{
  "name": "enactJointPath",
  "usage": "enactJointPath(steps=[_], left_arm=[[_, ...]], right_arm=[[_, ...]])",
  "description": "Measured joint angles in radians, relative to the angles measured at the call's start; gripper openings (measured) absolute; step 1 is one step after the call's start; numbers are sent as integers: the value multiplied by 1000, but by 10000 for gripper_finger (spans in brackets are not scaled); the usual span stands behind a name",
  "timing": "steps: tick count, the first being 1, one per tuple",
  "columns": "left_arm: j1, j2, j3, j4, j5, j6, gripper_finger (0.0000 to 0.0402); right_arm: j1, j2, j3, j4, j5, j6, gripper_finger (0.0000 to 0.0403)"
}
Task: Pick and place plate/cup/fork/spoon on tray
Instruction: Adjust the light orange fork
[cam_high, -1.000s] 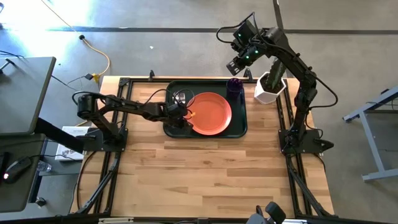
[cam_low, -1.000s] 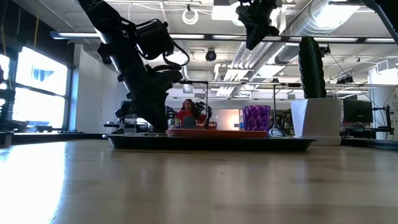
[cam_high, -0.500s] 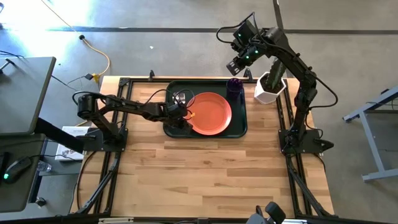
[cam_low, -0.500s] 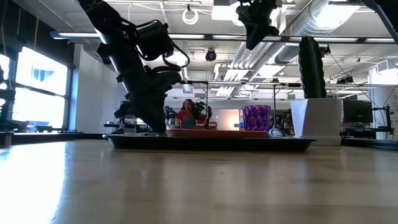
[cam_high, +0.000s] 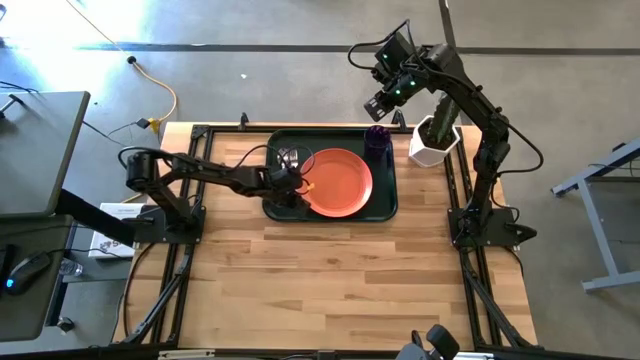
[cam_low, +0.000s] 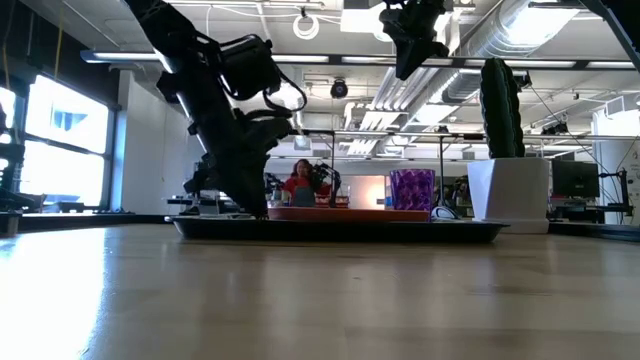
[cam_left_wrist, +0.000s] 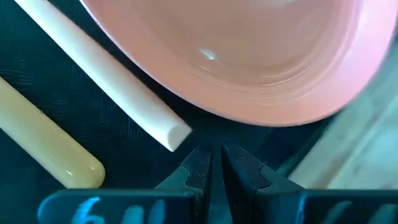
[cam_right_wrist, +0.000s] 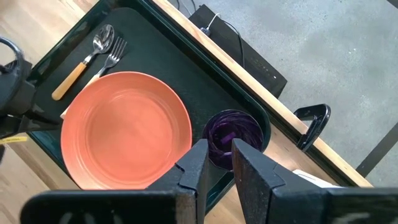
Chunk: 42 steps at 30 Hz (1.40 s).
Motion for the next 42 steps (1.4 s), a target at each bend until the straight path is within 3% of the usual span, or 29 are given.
enactJointPath(steps=[8,42], left_arm=[[-2,53,-1,26,8,0,26],[33,51,0,-37,-26,11,26]], right_arm=[[0,0,0,-3,0,0,64],[0,0,0,-4,0,-8,64]])
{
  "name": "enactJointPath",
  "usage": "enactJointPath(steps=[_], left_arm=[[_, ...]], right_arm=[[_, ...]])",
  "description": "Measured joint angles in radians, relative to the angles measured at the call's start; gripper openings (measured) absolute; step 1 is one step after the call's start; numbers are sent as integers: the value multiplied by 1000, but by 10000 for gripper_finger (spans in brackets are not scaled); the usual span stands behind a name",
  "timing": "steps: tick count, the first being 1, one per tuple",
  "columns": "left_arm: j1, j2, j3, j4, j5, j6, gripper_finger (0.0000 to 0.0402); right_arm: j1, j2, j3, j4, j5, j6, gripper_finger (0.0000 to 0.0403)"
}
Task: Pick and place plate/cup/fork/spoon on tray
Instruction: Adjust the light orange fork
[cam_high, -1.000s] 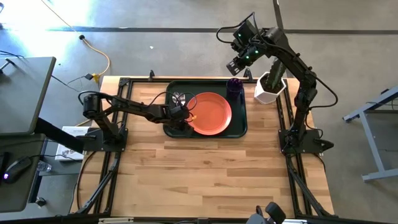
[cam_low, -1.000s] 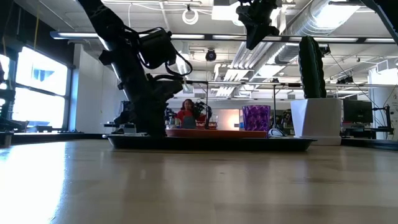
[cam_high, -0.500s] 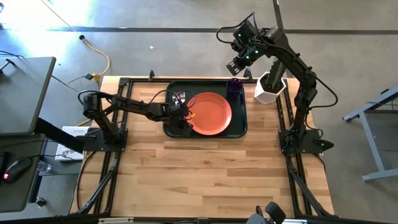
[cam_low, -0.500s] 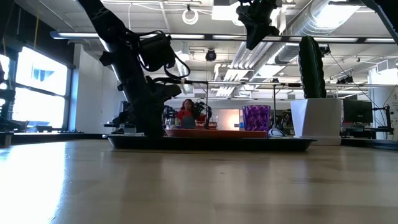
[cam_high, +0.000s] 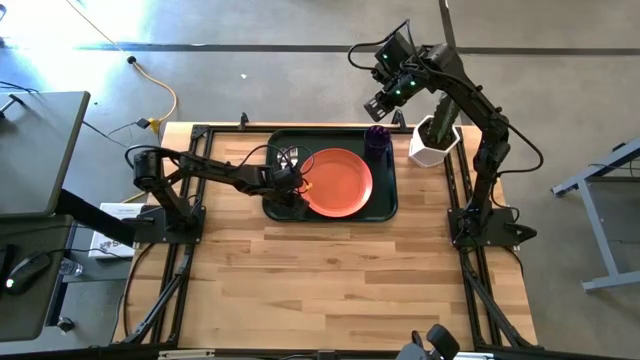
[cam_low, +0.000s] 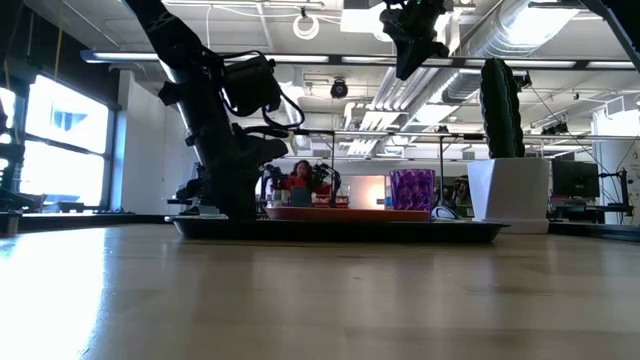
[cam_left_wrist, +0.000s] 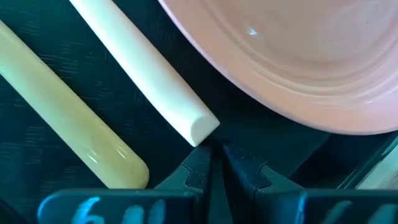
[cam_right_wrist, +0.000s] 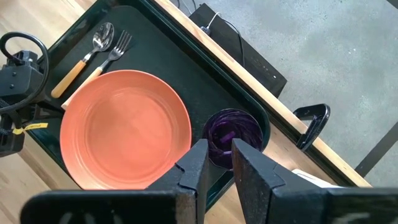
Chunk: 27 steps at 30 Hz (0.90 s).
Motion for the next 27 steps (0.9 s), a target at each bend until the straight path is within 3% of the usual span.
enactJointPath(steps=[27], left_arm=[[13,-1,27,-58,7,-20,26]], right_arm=[[0,0,0,0,0,0,64]])
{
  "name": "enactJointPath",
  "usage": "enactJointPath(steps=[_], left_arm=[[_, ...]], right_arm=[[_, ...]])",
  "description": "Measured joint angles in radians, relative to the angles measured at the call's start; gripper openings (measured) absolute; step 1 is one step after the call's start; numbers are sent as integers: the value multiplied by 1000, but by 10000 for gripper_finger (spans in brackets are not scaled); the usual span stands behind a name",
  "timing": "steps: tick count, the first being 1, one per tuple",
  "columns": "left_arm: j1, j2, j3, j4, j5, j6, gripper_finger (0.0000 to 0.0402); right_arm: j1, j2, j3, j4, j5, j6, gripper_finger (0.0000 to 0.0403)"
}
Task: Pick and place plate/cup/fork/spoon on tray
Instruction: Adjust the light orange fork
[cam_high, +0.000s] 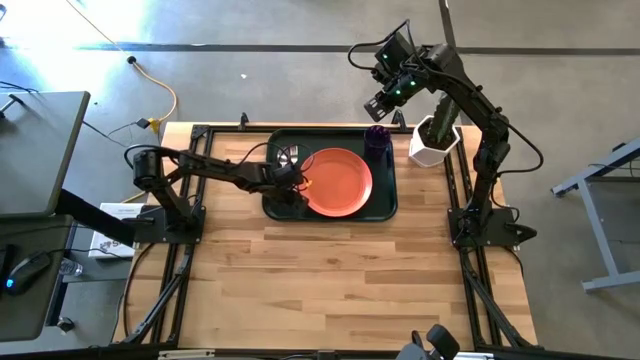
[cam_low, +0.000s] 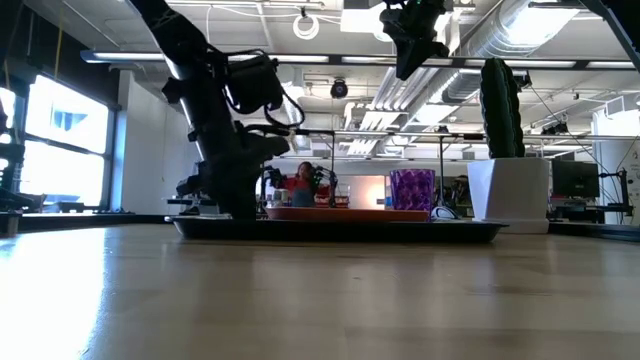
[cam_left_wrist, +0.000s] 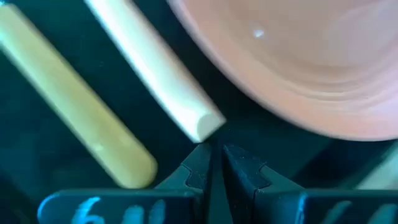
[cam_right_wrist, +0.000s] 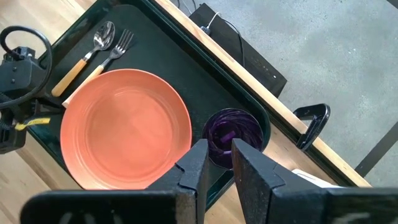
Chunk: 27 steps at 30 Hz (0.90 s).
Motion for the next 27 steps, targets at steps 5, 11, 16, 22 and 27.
enactJointPath(steps=[5,11,16,22,27], left_arm=[[-21,0,30,5,2,-1,26],[-12,0,38,0,-36,1,26],[13,0,38,-2,-40,18,26],[20,0,38,-3,-24,36,26],[19,0,38,-15,-29,39,26]], right_arm=[[0,0,0,0,0,0,64],[0,0,0,0,0,0,64],[0,0,0,0,0,0,64],[0,0,0,0,0,0,64],[0,0,0,0,0,0,64]])
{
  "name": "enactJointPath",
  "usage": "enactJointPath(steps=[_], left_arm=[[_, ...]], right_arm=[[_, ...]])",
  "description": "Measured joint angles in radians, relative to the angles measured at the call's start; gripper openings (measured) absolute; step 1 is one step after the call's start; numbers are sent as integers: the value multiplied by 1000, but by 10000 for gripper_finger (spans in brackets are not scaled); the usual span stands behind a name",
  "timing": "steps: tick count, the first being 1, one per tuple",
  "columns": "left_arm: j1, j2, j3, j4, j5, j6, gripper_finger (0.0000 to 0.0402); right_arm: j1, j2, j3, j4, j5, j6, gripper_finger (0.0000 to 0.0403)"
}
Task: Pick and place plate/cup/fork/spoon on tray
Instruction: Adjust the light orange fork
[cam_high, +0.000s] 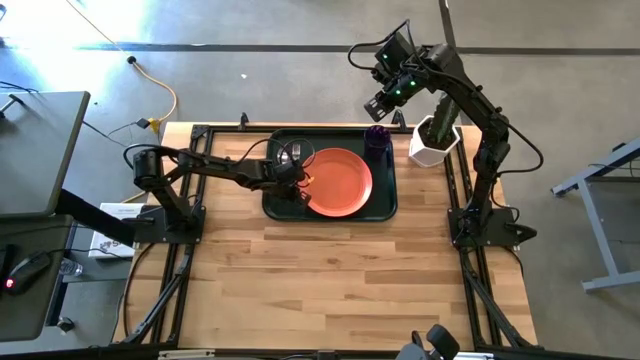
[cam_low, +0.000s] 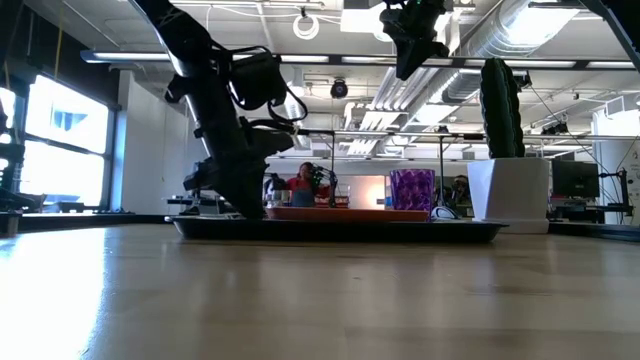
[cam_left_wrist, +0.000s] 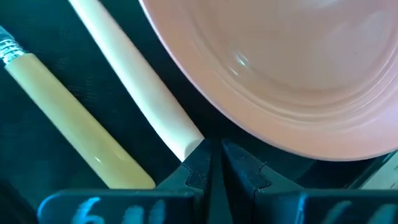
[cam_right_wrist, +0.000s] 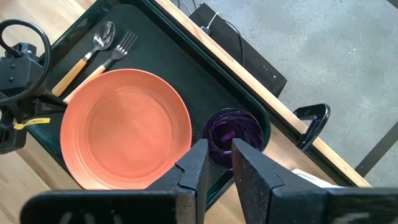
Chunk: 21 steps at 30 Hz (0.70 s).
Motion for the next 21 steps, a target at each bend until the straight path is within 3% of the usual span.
enactJointPath(steps=[21], left_arm=[[7,-13,0,-28,-7,47,26]], right_arm=[[0,0,0,0,0,0,64]])
